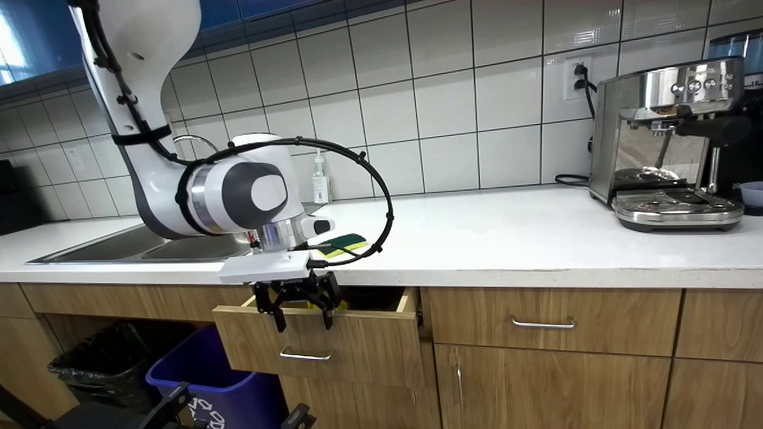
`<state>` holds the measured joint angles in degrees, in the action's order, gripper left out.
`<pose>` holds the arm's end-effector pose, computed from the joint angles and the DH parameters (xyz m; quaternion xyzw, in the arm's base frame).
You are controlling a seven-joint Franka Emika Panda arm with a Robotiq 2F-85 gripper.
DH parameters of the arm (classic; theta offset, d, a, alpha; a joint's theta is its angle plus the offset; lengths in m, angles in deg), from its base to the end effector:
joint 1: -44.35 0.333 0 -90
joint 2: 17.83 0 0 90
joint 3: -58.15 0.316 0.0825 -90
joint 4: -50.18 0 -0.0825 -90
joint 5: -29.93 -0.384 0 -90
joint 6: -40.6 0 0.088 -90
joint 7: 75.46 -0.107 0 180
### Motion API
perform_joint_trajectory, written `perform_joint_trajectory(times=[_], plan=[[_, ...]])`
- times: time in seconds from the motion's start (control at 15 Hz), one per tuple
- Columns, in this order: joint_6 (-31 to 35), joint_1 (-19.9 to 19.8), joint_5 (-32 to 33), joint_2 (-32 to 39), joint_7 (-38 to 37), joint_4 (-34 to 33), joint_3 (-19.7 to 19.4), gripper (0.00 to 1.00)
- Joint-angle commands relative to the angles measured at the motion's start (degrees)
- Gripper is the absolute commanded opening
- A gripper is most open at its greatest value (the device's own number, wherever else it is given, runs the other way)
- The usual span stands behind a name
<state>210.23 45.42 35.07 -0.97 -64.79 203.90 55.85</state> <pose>0.4008 -0.0042 0.1377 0.9918 0.1270 -0.0098 0.0126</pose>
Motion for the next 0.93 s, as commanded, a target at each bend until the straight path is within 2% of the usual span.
perform_joint_trajectory(times=[0.0, 0.87], plan=[[1.6, -0.8, 0.5, 3.2, -1.7, -4.3, 0.2, 1.0], [1.5, -0.5, -0.5, 8.8, -6.5, -13.1, 0.1, 1.0]])
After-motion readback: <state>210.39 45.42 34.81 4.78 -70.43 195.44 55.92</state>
